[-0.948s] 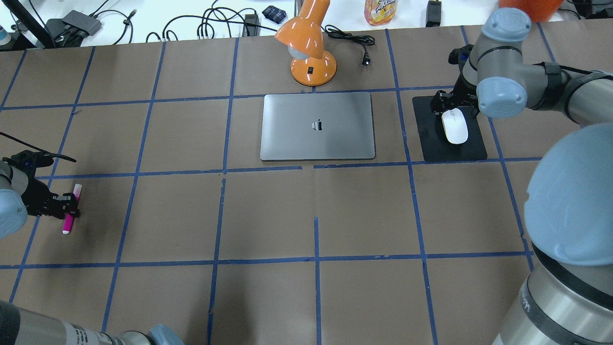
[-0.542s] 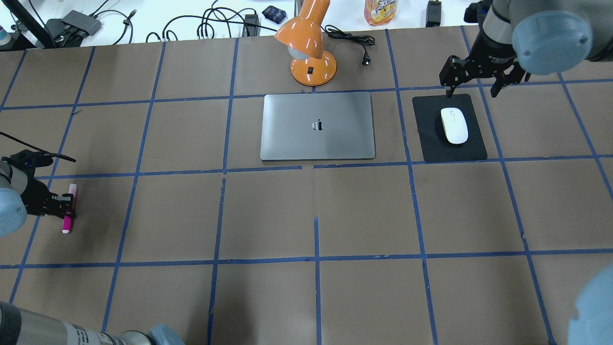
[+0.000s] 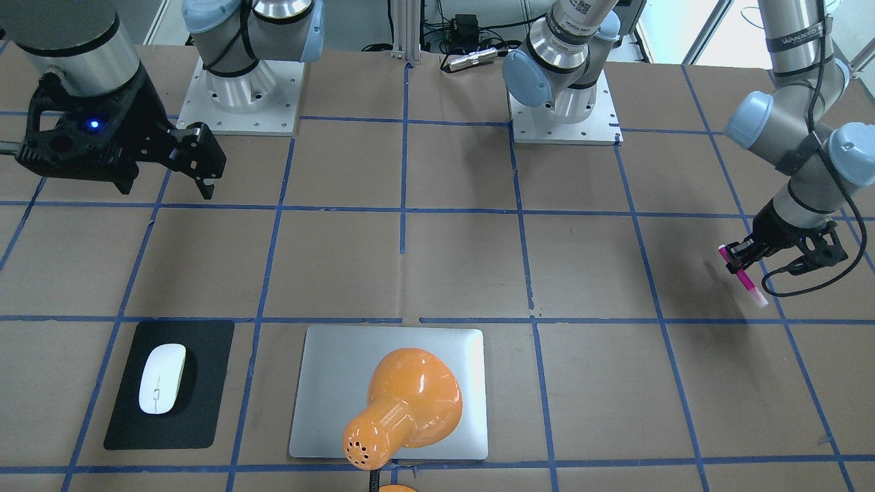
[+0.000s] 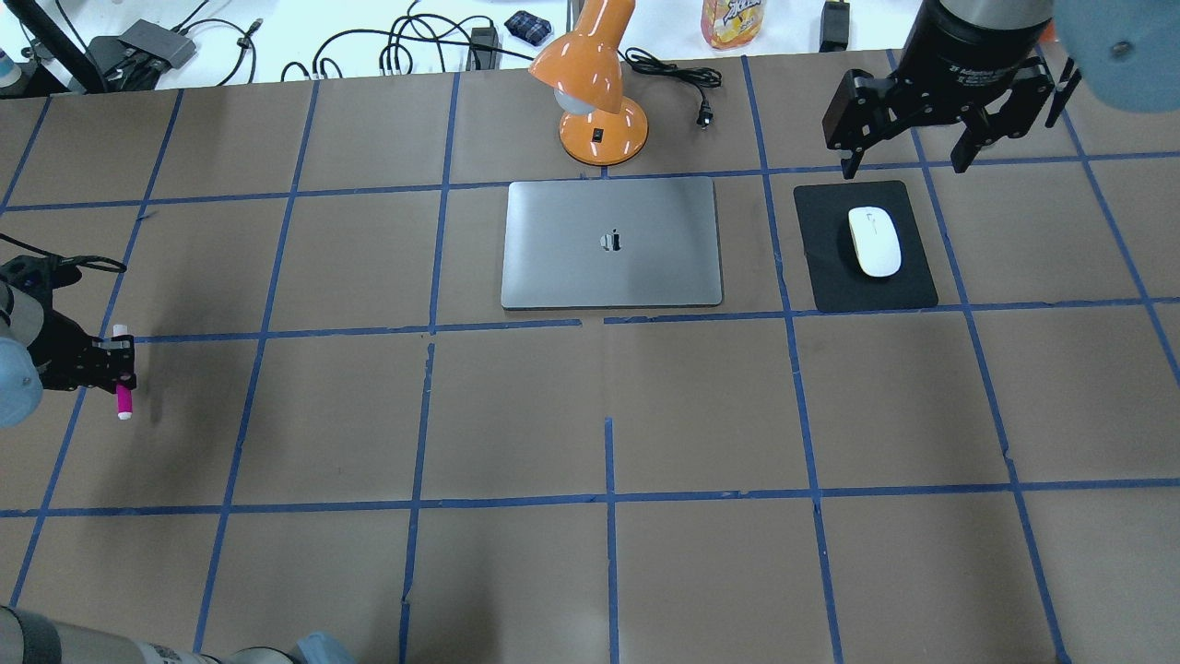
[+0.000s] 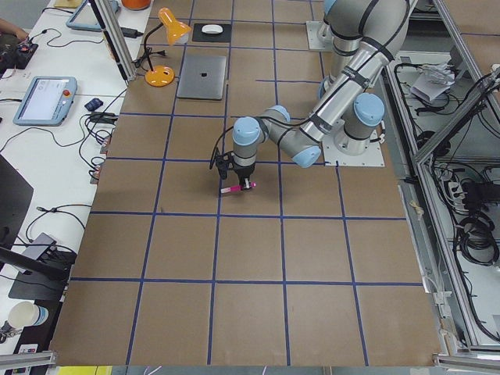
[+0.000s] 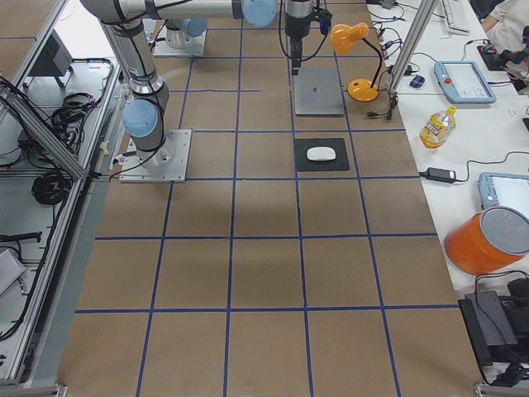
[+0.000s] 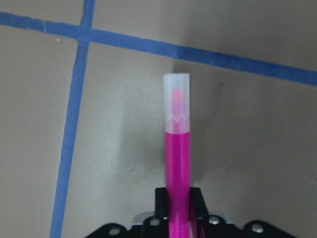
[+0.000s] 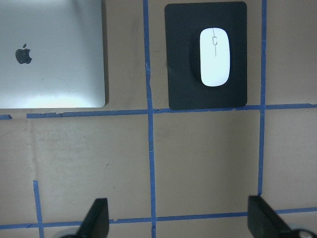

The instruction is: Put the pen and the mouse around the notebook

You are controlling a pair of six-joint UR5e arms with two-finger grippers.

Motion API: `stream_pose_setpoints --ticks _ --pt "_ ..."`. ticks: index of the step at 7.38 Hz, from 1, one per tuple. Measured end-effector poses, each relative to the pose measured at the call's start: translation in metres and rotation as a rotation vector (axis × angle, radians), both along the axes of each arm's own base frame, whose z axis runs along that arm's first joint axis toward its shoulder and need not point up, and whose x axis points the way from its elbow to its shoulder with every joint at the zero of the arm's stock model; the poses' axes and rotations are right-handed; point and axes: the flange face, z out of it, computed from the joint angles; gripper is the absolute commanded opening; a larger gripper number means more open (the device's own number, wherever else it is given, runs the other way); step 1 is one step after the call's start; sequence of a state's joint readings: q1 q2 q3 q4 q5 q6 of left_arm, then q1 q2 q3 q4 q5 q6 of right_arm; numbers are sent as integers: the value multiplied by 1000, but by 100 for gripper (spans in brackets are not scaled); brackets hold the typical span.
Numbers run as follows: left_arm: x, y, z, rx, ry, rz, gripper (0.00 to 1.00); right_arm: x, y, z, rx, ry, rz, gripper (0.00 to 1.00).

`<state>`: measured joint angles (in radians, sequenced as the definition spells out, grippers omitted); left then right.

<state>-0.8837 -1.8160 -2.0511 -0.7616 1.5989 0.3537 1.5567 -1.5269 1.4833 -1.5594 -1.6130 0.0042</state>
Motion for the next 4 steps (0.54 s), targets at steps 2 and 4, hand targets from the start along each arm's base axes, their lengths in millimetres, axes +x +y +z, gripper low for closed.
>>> stream_pose_setpoints --ticks 2,4 --pt "-78 -27 13 -37 9 121 0 8 6 4 -6 -27 0 100" --pt "-174 -37 23 -63 41 295 0 9 3 9 -58 -42 -65 100"
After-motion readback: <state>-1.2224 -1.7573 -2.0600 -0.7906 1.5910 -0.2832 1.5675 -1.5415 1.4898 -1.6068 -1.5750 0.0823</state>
